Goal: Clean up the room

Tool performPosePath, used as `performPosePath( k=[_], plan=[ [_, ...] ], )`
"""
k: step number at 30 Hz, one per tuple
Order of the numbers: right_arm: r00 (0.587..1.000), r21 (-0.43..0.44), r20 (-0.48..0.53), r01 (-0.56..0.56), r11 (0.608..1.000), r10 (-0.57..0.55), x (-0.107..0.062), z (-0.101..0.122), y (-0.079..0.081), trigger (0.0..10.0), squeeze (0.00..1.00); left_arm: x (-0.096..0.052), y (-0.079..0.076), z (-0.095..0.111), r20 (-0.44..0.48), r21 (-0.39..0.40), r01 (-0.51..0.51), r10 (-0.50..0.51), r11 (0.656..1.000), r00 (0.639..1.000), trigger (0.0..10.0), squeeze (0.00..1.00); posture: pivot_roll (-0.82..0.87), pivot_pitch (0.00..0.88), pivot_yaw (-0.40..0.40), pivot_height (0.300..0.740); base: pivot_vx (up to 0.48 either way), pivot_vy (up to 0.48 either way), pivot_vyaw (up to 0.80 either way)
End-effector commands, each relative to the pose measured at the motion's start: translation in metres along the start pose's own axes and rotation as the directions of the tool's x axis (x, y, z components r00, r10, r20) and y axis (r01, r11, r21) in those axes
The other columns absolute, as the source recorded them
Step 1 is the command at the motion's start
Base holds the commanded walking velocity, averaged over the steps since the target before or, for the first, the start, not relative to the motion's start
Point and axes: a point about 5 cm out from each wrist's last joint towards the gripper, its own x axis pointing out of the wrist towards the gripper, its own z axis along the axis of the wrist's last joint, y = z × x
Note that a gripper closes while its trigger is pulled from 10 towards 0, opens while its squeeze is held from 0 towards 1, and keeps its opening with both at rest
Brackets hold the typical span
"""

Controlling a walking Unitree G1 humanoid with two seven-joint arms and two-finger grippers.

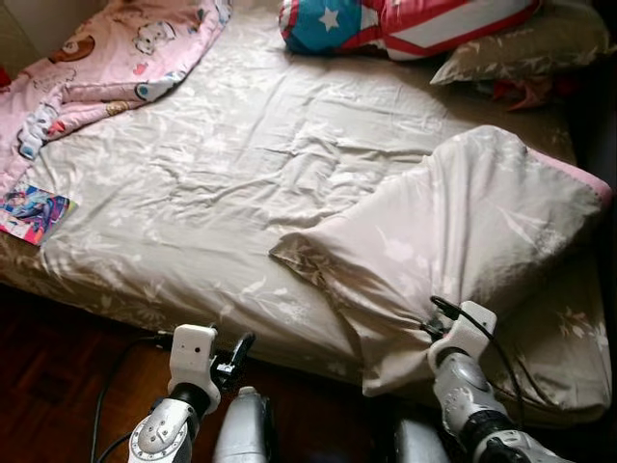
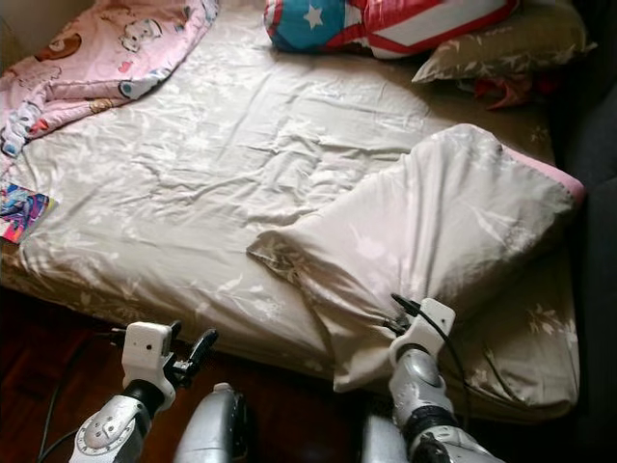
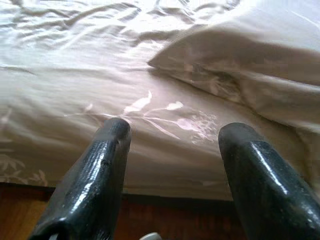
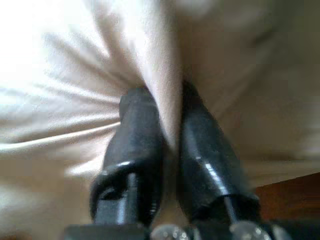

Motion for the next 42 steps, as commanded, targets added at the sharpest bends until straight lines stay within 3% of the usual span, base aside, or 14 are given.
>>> performPosePath(
  k=[1,6,9,12,16,17,18,19,20,23,30,31,36,42],
  plan=[
    [0.979,0.019,0.054,0.195,0.981,-0.196,0.0,0.013,-0.052,0.0,0.0,-0.002,0.005,-0.009,-0.028,0.017,-0.023,0.023,1.0,0.999,10.0,0.0,-0.05,0.123,0.024,0.65,0.0,0.0,0.0],
    [0.933,0.083,0.135,0.324,0.942,-0.333,-0.005,0.041,-0.099,0.0,0.0,0.001,0.007,-0.013,-0.029,0.014,-0.028,0.029,0.999,0.999,10.0,0.0,-0.08,0.104,0.022,0.65,0.0,0.0,0.0],
    [0.849,0.08,0.219,0.475,0.876,-0.481,-0.019,0.067,-0.149,0.0,0.0,0.004,0.01,-0.015,-0.027,0.016,-0.036,0.037,0.999,0.999,10.0,0.0,-0.09,0.095,0.023,0.65,0.0,0.0,0.0],
    [0.776,0.078,0.27,0.572,0.817,-0.569,-0.031,0.086,-0.18,0.0,0.0,0.005,0.012,-0.016,-0.025,0.019,-0.038,0.039,0.999,0.999,10.0,0.0,-0.1,0.087,0.029,0.65,0.0,0.0,0.0],
    [0.776,0.087,0.265,0.571,0.816,-0.572,-0.035,0.095,-0.191,0.0,0.0,0.004,0.014,-0.019,-0.031,0.026,-0.035,0.036,0.999,0.999,10.0,0.0,-0.1,0.081,0.036,0.65,0.0,0.0,0.0],
    [0.819,0.078,0.266,0.506,0.859,-0.508,-0.03,0.093,-0.179,5.9,0.0,0.004,0.014,-0.021,-0.036,0.029,-0.031,0.032,0.999,0.999,10.0,0.0,-0.11,0.077,0.041,0.65,0.0,0.0,0.0],
    [0.842,0.075,0.271,0.466,0.882,-0.467,-0.027,0.091,-0.171,5.9,0.0,0.004,0.014,-0.021,-0.037,0.03,-0.029,0.03,0.999,0.999,10.0,0.0,-0.11,0.077,0.041,0.65,0.0,0.0,0.0],
    [0.883,0.062,0.26,0.387,0.92,-0.389,-0.022,0.085,-0.156,10.0,0.0,0.005,0.014,-0.022,-0.038,0.031,-0.026,0.027,0.999,0.999,10.0,0.0,-0.11,0.076,0.044,0.65,0.0,0.0,0.0],
    [0.935,0.036,0.237,0.264,0.964,-0.265,-0.015,0.073,-0.131,10.0,0.0,0.006,0.013,-0.022,-0.037,0.032,-0.021,0.022,0.999,0.999,10.0,0.0,-0.1,0.076,0.045,0.65,0.0,0.0,0.0],
    [0.986,-0.036,0.16,0.052,0.998,-0.045,-0.009,0.041,-0.081,10.0,0.0,0.008,0.01,-0.02,-0.03,0.033,-0.012,0.013,0.999,0.999,10.0,0.0,-0.09,0.072,0.049,0.65,0.0,0.0,0.0],
    [0.974,-0.088,0.048,-0.216,0.973,0.22,-0.012,0.003,-0.017,10.0,0.0,0.007,0.01,-0.018,-0.02,0.034,-0.009,0.01,0.999,1.0,10.0,0.0,-0.07,0.079,0.049,0.65,0.0,0.0,0.0],
    [0.975,-0.084,0.044,-0.216,0.973,0.22,-0.012,0.002,-0.012,10.0,1.0,0.006,0.011,-0.018,-0.02,0.035,-0.009,0.01,0.999,1.0,10.0,0.0,-0.07,0.081,0.049,0.65,0.0,0.0,0.0],
    [0.955,-0.035,0.033,-0.293,0.955,0.294,-0.011,0.003,0.024,10.0,1.0,0.001,0.013,-0.021,-0.027,0.037,-0.012,0.013,0.999,1.0,10.0,0.0,-0.06,0.093,0.046,0.65,0.0,0.0,0.0],
    [0.916,-0.09,-0.062,-0.402,0.911,0.397,-0.012,0.001,0.06,10.0,1.0,-0.004,0.011,-0.021,-0.027,0.035,-0.011,0.012,0.999,1.0,10.0,0.0,-0.04,0.13,0.042,0.65,0.0,0.0,0.0]
  ],
)
